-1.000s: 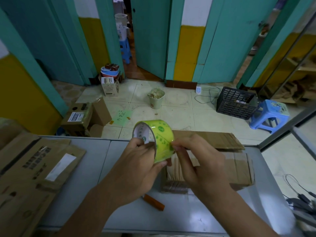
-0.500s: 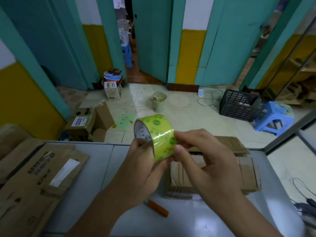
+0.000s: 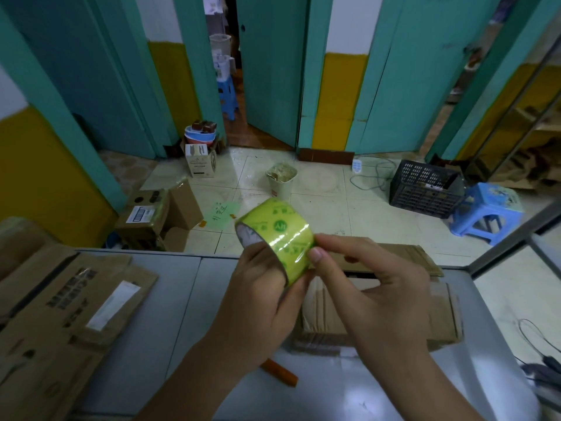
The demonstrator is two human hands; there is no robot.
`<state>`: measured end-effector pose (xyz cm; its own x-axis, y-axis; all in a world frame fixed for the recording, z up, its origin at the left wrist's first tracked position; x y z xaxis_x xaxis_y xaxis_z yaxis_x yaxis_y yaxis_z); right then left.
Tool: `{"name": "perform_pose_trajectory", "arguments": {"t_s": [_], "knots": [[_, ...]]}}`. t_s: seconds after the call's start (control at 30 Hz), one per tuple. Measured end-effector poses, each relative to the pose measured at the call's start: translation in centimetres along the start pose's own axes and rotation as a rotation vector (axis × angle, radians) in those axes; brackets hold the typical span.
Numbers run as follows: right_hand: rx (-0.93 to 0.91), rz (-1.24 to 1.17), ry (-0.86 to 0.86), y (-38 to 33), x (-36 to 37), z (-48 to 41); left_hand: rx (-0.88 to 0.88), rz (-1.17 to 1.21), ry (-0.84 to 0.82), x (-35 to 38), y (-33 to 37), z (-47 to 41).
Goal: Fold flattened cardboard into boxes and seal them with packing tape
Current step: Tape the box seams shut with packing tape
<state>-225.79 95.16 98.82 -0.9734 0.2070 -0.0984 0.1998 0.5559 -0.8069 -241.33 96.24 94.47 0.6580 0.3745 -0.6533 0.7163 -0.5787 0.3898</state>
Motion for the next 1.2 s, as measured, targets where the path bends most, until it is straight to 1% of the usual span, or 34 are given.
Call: {"name": "perform_pose_trajectory", "arguments": {"t_s": [0.07, 0.17, 0.23, 0.3, 0.37, 0.43, 0.53, 0.6, 0.67, 0.73, 0.8, 0.93, 1.07, 1.2], "knots": [[0.022, -0.004, -0.002, 0.3, 0.2, 0.1, -0.038, 0.009, 0.011, 0.2, -0.1, 0.1], [0.015, 0.021, -0.051, 0.6, 0.3, 0.1, -0.105, 0.046, -0.021, 0.1, -0.2, 0.3], [0.024, 0.016, -0.142, 0.8, 0.3, -0.2, -0.167, 0.136, -0.075, 0.1, -0.5, 0.5], [0.021, 0.020, -0.245, 1.1, 0.0, -0.8, -0.205, 0.220, -0.166, 0.1, -0.8, 0.5], [0.025, 0.001, -0.313, 1.4, -0.4, -1.6, -0.185, 0.249, -0.244, -0.1, -0.8, 0.5], [0.082, -0.067, -0.355, 1.8, -0.8, -2.2, -0.180, 0.292, -0.326, -0.1, -0.7, 0.5], [0.181, -0.181, -0.355, 2.6, -1.2, -2.5, -0.170, 0.318, -0.415, -0.2, -0.9, 0.3], [0.206, -0.216, -0.334, 3.0, -1.3, -2.5, -0.144, 0.301, -0.451, -0.3, -0.8, 0.3], [0.149, -0.188, -0.345, 2.9, -1.3, -2.4, -0.164, 0.337, -0.472, -0.4, -0.7, 0.3], [0.039, -0.110, -0.401, 2.4, -1.4, -2.1, -0.215, 0.414, -0.486, -0.5, -0.8, 0.5], [-0.020, -0.057, -0.461, 2.0, -1.4, -1.7, -0.240, 0.463, -0.514, -0.7, -0.9, 0.6], [0.018, -0.006, -0.466, 1.8, -1.6, -1.8, -0.259, 0.381, -0.584, -0.6, -1.2, 0.4], [0.037, 0.061, -0.463, 1.5, -1.4, -1.8, -0.222, 0.313, -0.576, -0.6, -1.0, 0.1], [0.063, 0.077, -0.479, 1.5, -1.2, -1.9, -0.204, 0.262, -0.585, -0.8, -1.1, 0.0]]}}
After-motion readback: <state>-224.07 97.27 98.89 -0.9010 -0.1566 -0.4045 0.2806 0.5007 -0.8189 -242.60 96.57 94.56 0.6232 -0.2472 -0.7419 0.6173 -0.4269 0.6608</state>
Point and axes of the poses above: each hand's wrist, its own z-axis away from the middle knuckle, its own x-axis out of the palm, y = z × x, the point moved 4 cm from there along -z, towards the middle knuckle, and after that the axes turned 13 degrees about -z, right-handed, at the moved point
